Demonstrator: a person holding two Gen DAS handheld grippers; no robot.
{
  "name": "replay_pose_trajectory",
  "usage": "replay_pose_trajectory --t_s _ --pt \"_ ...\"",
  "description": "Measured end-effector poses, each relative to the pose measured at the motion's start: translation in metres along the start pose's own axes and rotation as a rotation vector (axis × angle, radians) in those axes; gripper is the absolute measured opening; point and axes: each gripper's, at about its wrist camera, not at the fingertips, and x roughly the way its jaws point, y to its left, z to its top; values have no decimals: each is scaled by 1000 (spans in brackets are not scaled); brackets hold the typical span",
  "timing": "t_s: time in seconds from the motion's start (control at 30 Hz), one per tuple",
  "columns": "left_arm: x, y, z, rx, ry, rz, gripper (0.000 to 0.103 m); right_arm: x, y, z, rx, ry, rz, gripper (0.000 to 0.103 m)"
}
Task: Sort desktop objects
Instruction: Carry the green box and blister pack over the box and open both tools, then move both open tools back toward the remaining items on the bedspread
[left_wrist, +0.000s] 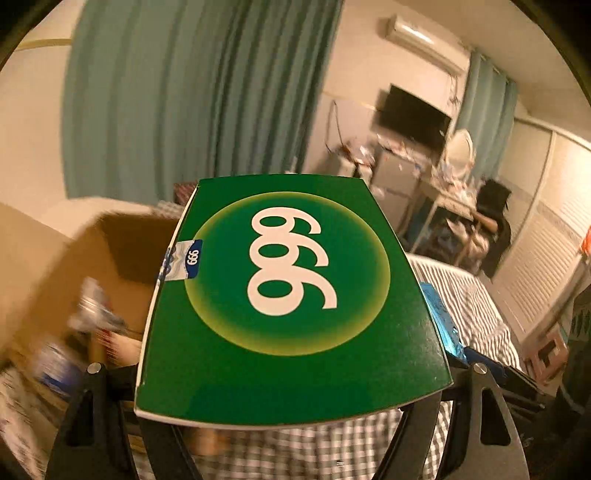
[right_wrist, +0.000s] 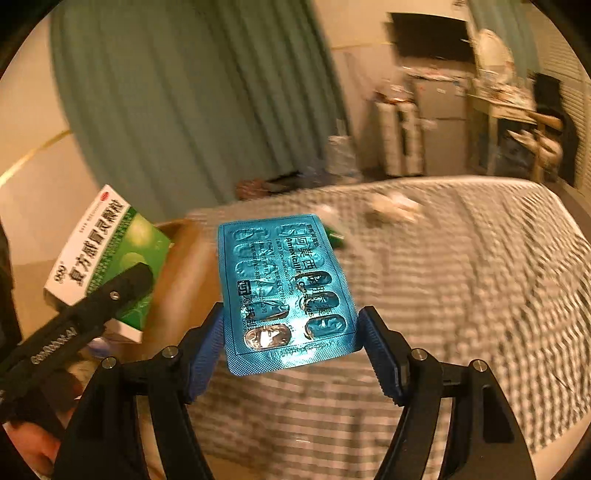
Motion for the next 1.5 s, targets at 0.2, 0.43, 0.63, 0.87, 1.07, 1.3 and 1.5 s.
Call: replay_pose_trajectory --t_s 0.2,0.43,0.63,0.87,1.07,1.3,1.5 --pt "-15 78 14 -16 3 93 80 29 95 16 -77 30 172 71" --pt "-8 148 4 -86 49 166 81 97 155 23 -117 122 222 73" --pt "5 156 -4 -91 92 184 96 107 149 46 -6 139 305 92" --pt "2 125 -11 -7 111 205 103 59 111 49 -20 9 203 92" --pt "-4 80 -6 21 92 145 103 20 45 19 -54 -22 49 92" --pt "-8 20 -14 81 84 63 103 -8 -25 -8 -29 -14 -26 92" --pt "8 -37 -19 153 100 -31 103 -18 -61 -2 -37 -17 -31 92"
